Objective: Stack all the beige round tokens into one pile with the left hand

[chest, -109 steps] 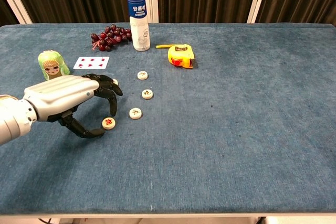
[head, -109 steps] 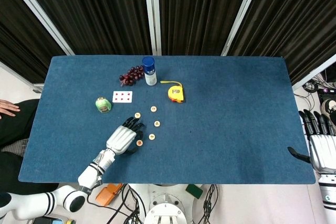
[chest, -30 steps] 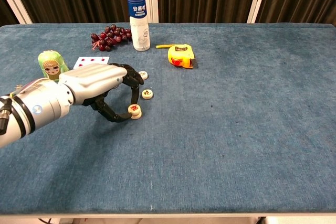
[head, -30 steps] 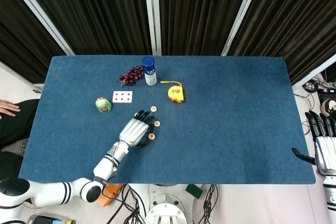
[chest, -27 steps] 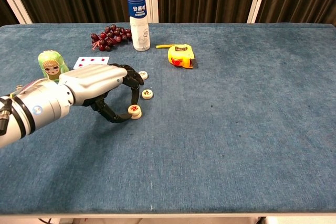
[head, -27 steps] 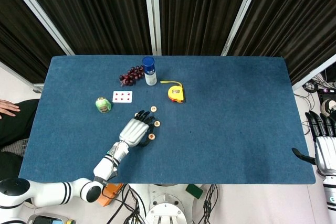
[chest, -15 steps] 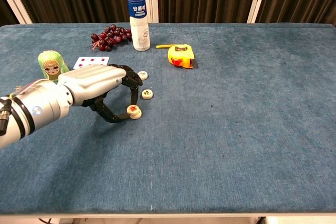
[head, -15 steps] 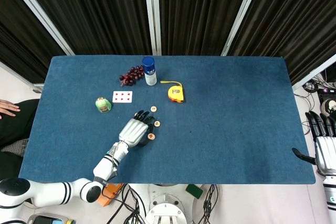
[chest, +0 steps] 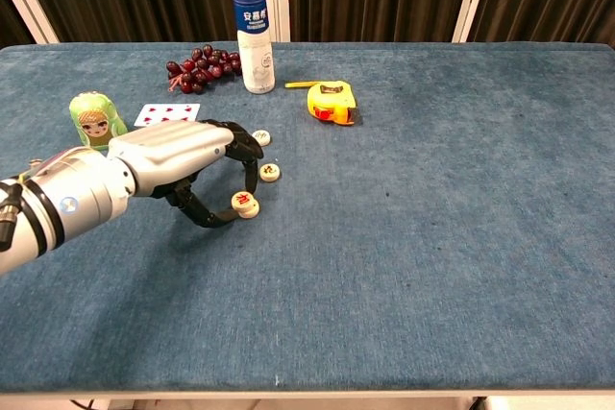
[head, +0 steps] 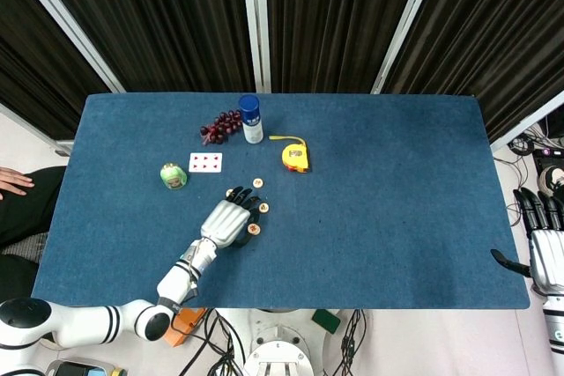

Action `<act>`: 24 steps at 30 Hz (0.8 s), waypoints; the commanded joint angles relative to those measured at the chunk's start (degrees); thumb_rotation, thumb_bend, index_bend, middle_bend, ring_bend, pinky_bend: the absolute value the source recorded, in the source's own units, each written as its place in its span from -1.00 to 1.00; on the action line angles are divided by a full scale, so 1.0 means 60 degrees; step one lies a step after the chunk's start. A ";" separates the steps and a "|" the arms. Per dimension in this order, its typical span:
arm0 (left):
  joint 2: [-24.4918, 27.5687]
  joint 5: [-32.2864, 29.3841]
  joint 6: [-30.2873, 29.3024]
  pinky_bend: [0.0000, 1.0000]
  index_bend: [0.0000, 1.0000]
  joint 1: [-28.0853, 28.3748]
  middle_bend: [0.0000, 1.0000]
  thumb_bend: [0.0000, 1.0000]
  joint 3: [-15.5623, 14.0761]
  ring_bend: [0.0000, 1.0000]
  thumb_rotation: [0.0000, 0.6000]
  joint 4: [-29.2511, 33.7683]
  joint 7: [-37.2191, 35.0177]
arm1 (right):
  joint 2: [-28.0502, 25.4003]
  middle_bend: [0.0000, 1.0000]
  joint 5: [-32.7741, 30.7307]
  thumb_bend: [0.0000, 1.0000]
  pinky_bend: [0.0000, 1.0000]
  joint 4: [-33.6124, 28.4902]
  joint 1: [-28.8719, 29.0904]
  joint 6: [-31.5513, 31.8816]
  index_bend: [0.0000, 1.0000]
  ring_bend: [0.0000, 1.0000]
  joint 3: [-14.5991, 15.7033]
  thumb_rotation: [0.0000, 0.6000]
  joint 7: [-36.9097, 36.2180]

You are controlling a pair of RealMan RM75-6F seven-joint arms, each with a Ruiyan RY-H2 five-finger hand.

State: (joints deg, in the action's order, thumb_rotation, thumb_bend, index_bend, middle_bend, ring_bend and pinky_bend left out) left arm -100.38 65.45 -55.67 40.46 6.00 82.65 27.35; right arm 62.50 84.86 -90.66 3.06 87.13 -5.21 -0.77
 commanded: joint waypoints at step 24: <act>-0.0653 -0.2960 0.0793 -1.00 -0.20 0.1766 -0.73 -0.40 0.1636 -1.00 1.00 -0.0663 0.1251 | -0.0082 -0.77 -0.0027 -0.60 -0.82 0.0103 -0.0147 0.0122 -0.98 -1.00 0.0015 1.00 -0.0176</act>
State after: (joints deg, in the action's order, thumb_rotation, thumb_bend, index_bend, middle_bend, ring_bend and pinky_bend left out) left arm -103.39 49.33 -51.58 49.88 15.49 80.04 33.60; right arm 62.01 84.69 -90.04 2.17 87.86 -5.13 -1.83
